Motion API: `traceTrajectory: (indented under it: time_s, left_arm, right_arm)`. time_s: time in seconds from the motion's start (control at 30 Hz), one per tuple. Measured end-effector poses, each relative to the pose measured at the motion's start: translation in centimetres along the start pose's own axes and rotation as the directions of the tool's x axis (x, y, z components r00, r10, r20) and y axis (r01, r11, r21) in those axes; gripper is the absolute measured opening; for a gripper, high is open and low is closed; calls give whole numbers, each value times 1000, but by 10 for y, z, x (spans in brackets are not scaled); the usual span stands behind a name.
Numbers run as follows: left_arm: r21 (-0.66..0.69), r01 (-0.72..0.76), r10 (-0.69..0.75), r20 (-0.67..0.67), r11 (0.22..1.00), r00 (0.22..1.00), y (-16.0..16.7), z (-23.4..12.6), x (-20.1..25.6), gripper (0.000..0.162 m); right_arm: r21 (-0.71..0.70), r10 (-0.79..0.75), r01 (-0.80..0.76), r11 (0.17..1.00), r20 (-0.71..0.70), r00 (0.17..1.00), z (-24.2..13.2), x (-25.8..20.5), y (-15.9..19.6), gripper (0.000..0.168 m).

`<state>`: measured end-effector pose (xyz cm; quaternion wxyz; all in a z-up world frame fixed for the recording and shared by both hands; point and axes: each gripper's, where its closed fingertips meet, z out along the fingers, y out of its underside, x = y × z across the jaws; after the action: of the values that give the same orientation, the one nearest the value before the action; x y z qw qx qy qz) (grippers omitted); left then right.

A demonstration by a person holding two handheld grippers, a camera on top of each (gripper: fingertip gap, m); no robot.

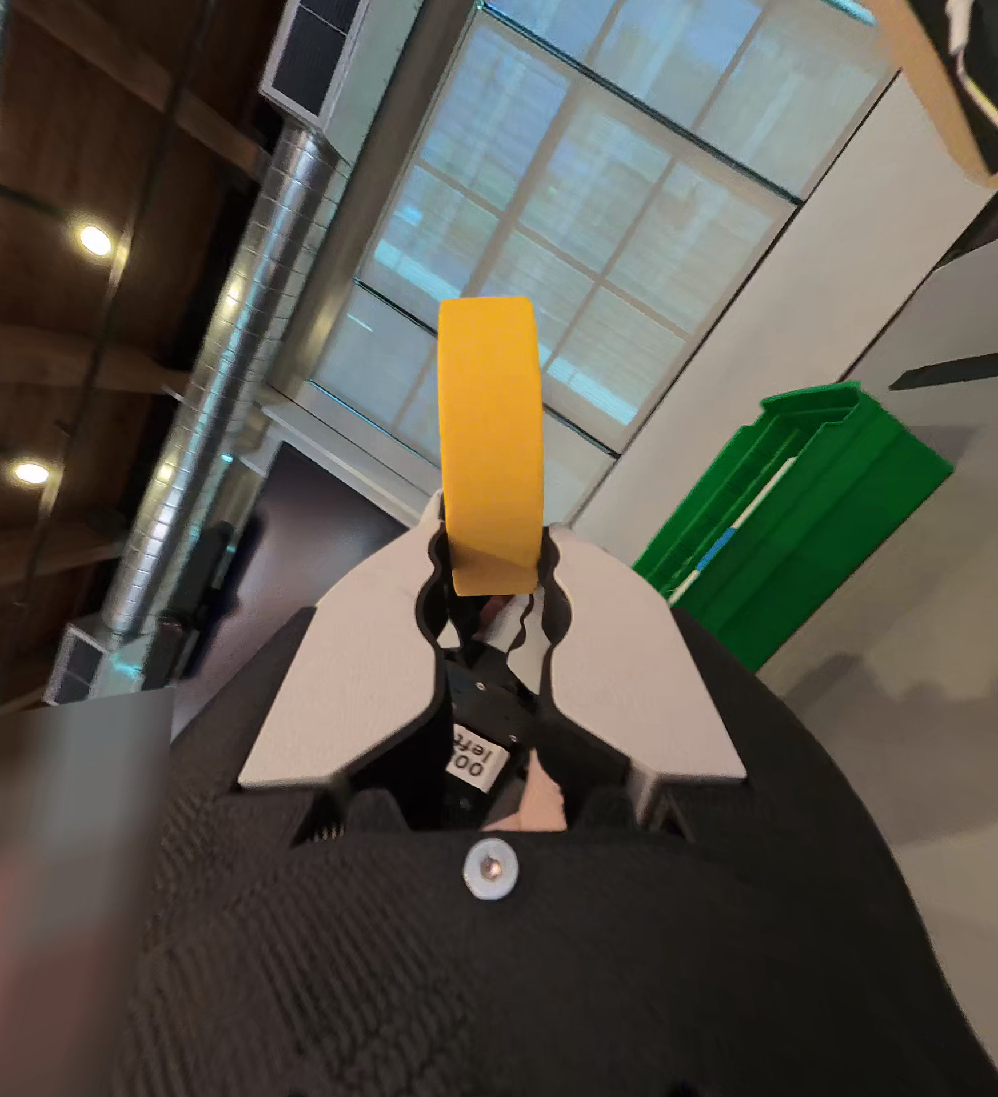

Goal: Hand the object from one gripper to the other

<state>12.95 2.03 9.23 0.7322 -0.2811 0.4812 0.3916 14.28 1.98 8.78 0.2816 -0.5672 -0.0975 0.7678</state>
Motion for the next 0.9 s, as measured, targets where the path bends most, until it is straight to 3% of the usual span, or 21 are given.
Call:
traceTrajectory:
  time_s: [0.07, 0.13, 0.17, 0.27, 0.33, 0.4, 0.47, 0.5, 0.57, 0.7, 0.83, 0.87, 0.9]
  left_arm:
    - [-18, 106, -106, -21, 994, 994, 5, 0, -3, 32]
    - [0, 262, -262, -14, 965, 965, 7, -2, -16, 29]
    - [-11, 353, -353, -9, 935, 935, 11, -2, -24, 29]
    - [-26, 661, -662, -24, 750, 749, 22, -4, -48, 28]
    - [-3, 860, -857, -87, 510, 508, 21, -7, -63, 28]
    - [-39, 980, -958, -222, 196, 183, 15, -10, -73, 28]
    - [-91, 989, -928, -345, -117, -141, 8, -15, -86, 28]
    - [-114, 964, -879, -397, -240, -266, 5, -18, -93, 28]
    - [-187, 903, -772, -469, -387, -429, 0, -24, -100, 28]
    - [-206, 868, -693, -532, -452, -487, -9, -30, -110, 28]
    - [-197, 890, -717, -534, -411, -449, -15, -30, -109, 28]
    - [-202, 895, -715, -542, -399, -441, -17, -30, -107, 28]
    - [-204, 896, -712, -549, -394, -438, -19, -31, -106, 29]
  right_arm:
    - [0, -104, 104, 995, 19, 994, 2, -14, -1, 30]
    - [16, -194, 194, 981, 74, 978, 2, -40, -4, 52]
    - [18, -265, 265, 964, 99, 959, 0, -53, -4, 53]
    - [27, -527, 527, 849, 91, 845, -10, -80, -3, 53]
    - [45, -699, 698, 715, 2, 716, -17, -85, -9, 54]
    - [44, -823, 831, 555, -116, 556, -23, -83, -17, 55]
    - [10, -887, 905, 424, -196, 418, -24, -77, -20, 56]
    - [-12, -904, 920, 392, -194, 382, -22, -73, -17, 58]
    - [-37, -904, 907, 420, -103, 414, -11, -67, 0, 67]
    - [-22, -776, 787, 616, 153, 612, 10, -73, 37, 74]
    - [-37, -632, 663, 747, 267, 727, 25, -75, 54, 68]
    - [-44, -616, 648, 760, 268, 741, 27, -74, 54, 63]
    - [-38, -614, 646, 763, 271, 742, 27, -73, 53, 38]
